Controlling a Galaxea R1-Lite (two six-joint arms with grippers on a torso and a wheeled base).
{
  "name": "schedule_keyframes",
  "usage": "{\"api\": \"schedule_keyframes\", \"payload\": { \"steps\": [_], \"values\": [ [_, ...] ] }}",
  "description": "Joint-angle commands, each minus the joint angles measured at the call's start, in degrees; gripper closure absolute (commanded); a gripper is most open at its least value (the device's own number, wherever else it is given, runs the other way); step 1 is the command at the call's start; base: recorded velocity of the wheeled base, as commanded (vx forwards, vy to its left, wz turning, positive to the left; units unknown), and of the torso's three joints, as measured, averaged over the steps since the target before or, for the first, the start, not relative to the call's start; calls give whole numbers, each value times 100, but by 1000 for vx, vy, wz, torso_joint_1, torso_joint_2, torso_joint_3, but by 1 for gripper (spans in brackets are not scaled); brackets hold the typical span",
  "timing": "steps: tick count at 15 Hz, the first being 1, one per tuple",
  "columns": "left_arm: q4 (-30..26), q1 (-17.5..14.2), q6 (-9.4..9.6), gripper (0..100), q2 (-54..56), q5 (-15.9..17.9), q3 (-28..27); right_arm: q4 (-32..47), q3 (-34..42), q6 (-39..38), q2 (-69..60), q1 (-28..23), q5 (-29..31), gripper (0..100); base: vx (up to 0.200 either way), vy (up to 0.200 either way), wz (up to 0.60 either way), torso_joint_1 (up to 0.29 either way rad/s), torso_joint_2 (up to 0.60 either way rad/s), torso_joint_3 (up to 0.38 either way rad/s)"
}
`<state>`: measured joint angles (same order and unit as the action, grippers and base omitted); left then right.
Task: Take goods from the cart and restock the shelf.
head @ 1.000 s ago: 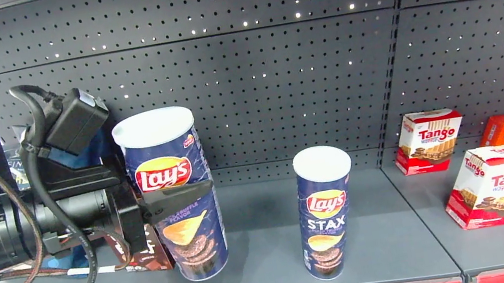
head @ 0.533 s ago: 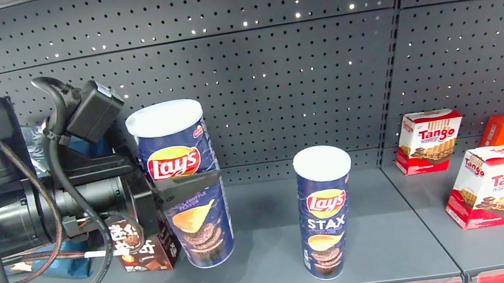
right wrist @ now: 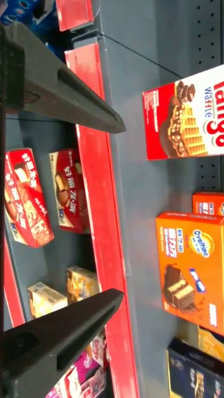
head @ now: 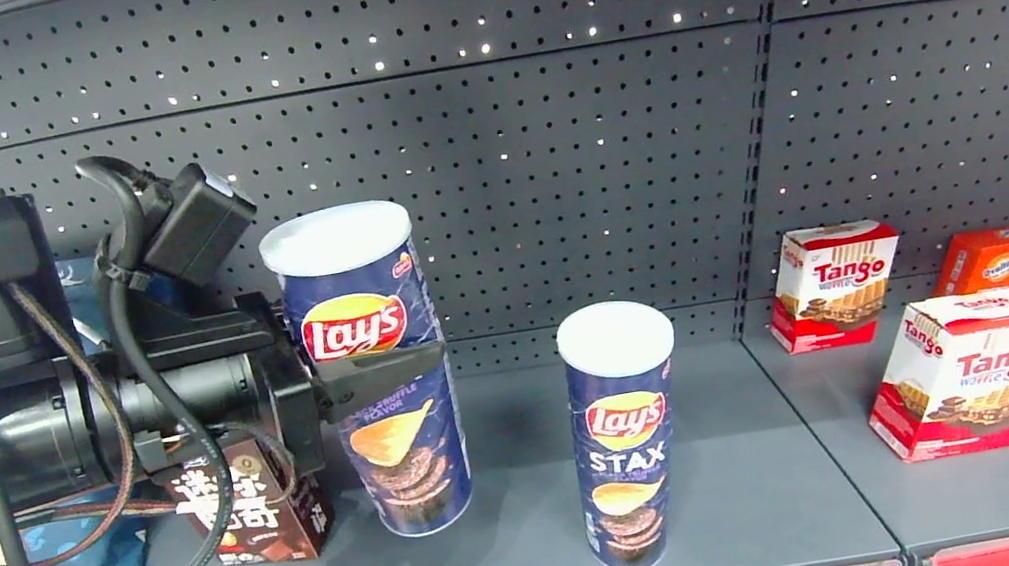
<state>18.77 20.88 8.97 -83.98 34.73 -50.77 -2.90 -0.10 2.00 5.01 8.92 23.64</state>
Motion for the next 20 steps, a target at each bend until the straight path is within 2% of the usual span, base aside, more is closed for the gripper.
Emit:
{"api": "schedule_keyframes", "payload": {
  "steps": [1,6,8,10,16,18,19,20],
  "values": [
    [-5,4,-10,100,-13,-10,-55,0,1,-7,35,4,1,0,0,0,0,0,0,0],
    [-5,-58,-89,100,-206,16,-205,0,1,-7,35,4,-166,0,0,0,0,0,0,0],
    [-40,-58,-361,100,-303,7,-381,0,1,-7,35,4,-263,0,0,0,0,0,0,0],
    [-84,-58,-458,100,-426,-10,-565,0,1,-7,35,4,-263,0,0,0,0,0,0,0],
    [-84,-49,-431,100,-1525,-37,-1725,0,1,37,44,4,-272,0,0,0,0,0,0,0],
    [-84,-49,-431,100,-1525,-37,-1725,0,1,37,44,4,-272,0,0,0,0,0,0,0],
    [-93,-49,-440,100,-2043,-300,-2297,0,1,37,44,4,-272,0,0,0,0,0,0,0],
    [-102,-40,-440,100,-2245,-458,-2525,0,1,46,44,4,-272,0,0,0,0,0,0,0]
  ]
}}
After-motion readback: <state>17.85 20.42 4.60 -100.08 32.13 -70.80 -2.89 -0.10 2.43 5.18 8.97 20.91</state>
